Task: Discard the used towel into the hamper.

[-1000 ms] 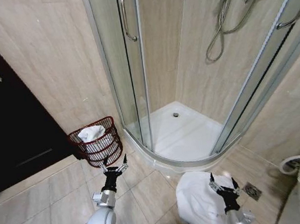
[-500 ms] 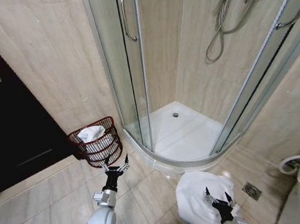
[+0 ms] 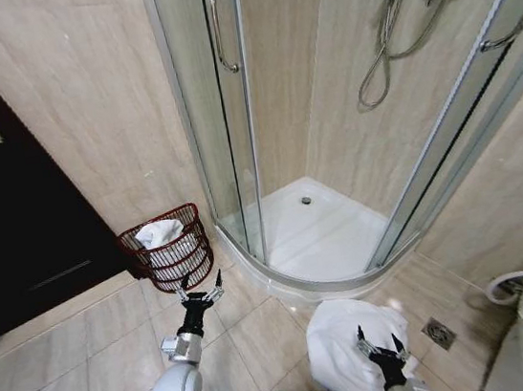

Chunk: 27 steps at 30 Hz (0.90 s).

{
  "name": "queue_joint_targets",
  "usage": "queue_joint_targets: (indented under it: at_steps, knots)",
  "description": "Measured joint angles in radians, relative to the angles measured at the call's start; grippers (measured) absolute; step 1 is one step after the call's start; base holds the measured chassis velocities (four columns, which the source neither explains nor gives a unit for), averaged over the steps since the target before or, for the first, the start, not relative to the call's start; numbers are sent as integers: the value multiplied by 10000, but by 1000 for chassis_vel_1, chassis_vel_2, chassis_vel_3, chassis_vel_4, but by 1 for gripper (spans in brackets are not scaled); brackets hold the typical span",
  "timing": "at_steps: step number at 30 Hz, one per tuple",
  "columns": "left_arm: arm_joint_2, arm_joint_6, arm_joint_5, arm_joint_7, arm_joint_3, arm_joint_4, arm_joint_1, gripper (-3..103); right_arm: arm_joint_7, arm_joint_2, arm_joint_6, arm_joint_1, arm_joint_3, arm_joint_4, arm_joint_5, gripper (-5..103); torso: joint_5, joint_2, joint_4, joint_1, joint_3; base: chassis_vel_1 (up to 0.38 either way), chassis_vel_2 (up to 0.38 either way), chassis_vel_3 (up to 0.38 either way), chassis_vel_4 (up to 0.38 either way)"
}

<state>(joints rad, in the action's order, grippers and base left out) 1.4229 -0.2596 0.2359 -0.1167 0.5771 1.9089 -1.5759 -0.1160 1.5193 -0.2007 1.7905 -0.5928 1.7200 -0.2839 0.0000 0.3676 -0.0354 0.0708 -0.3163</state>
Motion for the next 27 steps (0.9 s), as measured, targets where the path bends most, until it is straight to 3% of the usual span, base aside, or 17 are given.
queue_joint_targets:
  at_steps: [12,27]
  knots:
    - [9,86,-73,-9,-3,10,10,100,29,-11,-10,-73,12,-201,-70,100,0,-18,1,-6,13,0,0,0,0]
    - [0,146,-120,20,55,55,-22,100,-62,25,-158,-157,60,-234,-118,100,0,-614,0,-226,387,0,0,0,0]
